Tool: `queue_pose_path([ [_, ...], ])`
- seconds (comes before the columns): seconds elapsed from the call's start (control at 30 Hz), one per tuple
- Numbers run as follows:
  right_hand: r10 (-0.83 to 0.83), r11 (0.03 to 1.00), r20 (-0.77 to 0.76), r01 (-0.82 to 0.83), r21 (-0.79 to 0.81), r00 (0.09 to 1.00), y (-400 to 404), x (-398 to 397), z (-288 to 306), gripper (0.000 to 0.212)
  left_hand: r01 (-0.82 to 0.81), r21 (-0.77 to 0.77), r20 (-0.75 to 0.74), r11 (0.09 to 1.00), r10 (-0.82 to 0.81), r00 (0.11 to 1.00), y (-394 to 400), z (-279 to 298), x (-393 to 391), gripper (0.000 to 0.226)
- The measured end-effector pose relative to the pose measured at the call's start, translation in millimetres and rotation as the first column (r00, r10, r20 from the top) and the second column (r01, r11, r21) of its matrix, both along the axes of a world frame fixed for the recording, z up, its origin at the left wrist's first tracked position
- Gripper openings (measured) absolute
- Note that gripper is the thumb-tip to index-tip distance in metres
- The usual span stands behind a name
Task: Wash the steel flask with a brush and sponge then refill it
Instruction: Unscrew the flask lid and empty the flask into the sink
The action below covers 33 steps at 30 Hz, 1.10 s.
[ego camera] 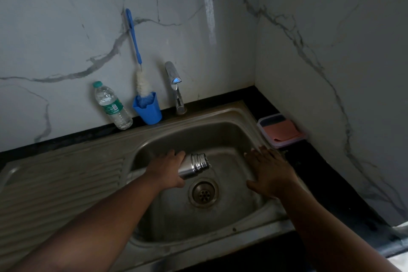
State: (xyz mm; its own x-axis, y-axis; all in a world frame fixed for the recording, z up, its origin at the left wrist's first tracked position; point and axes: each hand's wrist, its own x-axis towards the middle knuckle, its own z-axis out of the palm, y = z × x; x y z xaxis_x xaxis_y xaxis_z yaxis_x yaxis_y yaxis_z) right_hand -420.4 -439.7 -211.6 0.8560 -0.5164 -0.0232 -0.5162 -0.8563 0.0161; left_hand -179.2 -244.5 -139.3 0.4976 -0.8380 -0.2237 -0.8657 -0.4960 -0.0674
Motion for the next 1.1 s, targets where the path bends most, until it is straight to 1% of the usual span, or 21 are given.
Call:
queue_pose_path([
  [0.27,-0.005,1.000,0.022,0.005,-0.025,1.000,-0.5,1.3,-2.5,0.095,-0.004,0.003,0.012,1.000,0.004,1.000,0.3,-0.7,0.6,0.096],
  [0.4,-0.003,1.000,0.008,0.003,-0.003,1.000,-0.6,-0.9,-1.0,0.095,-0.005,0.002,0.017,1.000,0.005,1.000,0.9,-0.7,0.5,0.094],
  [0.57,0.006,0.999,0.024,-0.005,-0.034,1.000,-0.1,-0.5,-0.9,0.094,-0.010,0.002,0.011,1.000,0.010,1.000,2.2,-0.7,0.9,0.093],
  [0.73,-0.002,1.000,-0.008,0.002,-0.015,1.000,-0.9,0.2,-1.3,0.092,-0.015,0.016,0.010,1.000,0.015,1.000,3.3,-1.0,2.6,0.094],
  [0.93,0.002,1.000,0.009,-0.002,-0.013,1.000,0.1,-1.1,0.4,0.096,-0.015,0.031,0.023,0.999,0.014,1.000,2.6,-1.1,2.8,0.096],
  [1.1,-0.007,1.000,0.014,0.007,-0.010,1.000,0.9,-1.1,1.8,0.091,-0.013,0.032,0.025,0.999,0.012,1.000,3.6,-2.3,2.8,0.094],
])
